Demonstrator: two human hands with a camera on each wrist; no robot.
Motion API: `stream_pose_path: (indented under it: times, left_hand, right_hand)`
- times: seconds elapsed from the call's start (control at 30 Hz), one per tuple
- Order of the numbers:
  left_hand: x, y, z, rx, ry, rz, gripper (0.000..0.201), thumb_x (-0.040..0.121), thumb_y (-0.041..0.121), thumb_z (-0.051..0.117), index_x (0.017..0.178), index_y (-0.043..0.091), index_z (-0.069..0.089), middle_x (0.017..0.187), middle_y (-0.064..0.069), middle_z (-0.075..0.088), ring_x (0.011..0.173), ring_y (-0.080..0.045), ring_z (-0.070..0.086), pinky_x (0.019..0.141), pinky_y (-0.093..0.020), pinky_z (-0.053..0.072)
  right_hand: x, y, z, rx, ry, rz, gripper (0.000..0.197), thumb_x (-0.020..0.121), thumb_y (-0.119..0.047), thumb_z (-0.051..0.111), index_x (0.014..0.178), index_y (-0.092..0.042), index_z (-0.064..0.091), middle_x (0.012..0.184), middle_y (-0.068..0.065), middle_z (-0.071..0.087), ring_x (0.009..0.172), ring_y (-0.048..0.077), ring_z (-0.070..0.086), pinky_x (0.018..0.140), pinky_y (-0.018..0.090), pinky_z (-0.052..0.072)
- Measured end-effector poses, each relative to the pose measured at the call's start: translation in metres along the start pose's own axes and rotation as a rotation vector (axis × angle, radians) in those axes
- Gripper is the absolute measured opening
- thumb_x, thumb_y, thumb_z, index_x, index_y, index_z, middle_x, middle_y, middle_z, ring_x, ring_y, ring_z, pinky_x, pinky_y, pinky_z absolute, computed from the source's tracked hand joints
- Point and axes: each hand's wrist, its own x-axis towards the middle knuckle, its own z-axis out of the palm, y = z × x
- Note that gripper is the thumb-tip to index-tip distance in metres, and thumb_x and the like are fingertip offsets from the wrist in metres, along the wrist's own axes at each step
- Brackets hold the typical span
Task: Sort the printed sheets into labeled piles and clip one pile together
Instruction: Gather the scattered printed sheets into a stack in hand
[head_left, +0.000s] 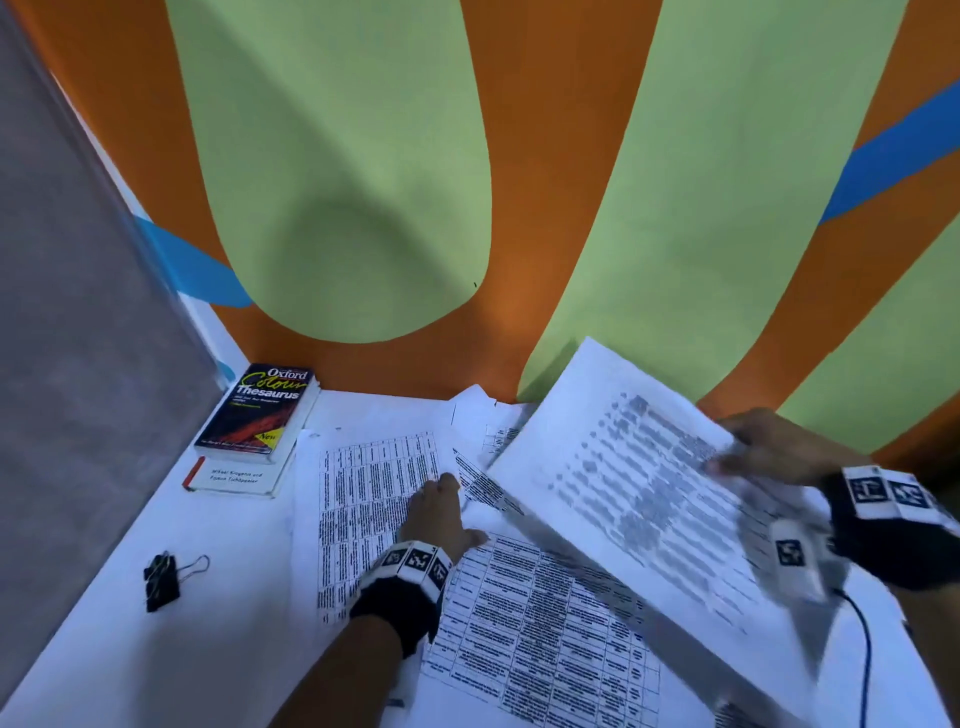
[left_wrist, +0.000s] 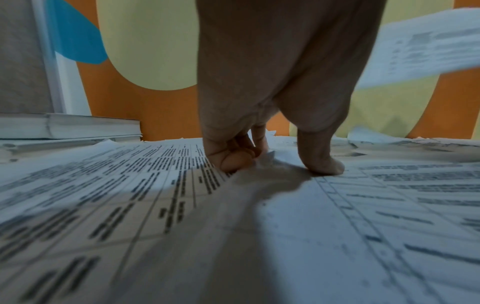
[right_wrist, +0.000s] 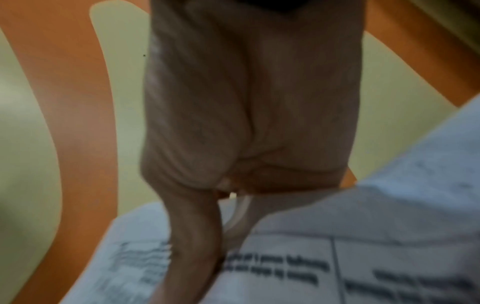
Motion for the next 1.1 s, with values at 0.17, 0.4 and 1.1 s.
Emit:
stream_pose_path:
  times: [0.17, 0.4, 1.1]
  left_hand:
    - [-0.005, -0.001, 0.001, 0.048, 0.056, 0.025, 0.012, 0.086, 0.015, 0.055, 0.096, 0.014, 0.063, 0.107, -0.012, 0.050, 0.107, -0.032, 0.049, 0.081, -0.037, 0.044]
    - [-0.016, -0.006, -0.010, -0.528, 0.033, 0.126, 0.025, 0.073, 0.048, 0.048, 0.060, 0.029, 0.060, 0.062, 0.010, 0.062, 0.061, -0.017, 0.054, 0.065, -0.027, 0.041]
    - [-0.006, -0.089, -0.074, -0.065, 0.225, -0.677, 0.134, 0.049, 0.069, 0.079, 0.144, 0.000, 0.014, 0.144, -0.020, 0.029, 0.133, -0.037, 0.033, 0.103, -0.052, 0.038]
  right_hand:
    - [-0.001, -0.016, 0.060, -0.068, -0.187, -0.021, 0.024, 0.070, -0.037, 0.078, 0.086, -0.021, 0.072, 0.087, -0.002, 0.072, 0.085, 0.018, 0.066, 0.070, 0.024, 0.048]
    - [0.010, -0.067, 0.140, -0.025, -0.184, -0.078, 0.022, 0.080, -0.018, 0.074, 0.097, -0.014, 0.061, 0.094, -0.008, 0.049, 0.083, 0.010, 0.049, 0.066, 0.022, 0.042]
    - [-0.043, 0.000, 0.086, 0.467, 0.203, 0.027, 0.043, 0.069, -0.038, 0.078, 0.056, -0.012, 0.045, 0.049, -0.004, 0.039, 0.048, 0.006, 0.036, 0.047, 0.021, 0.024]
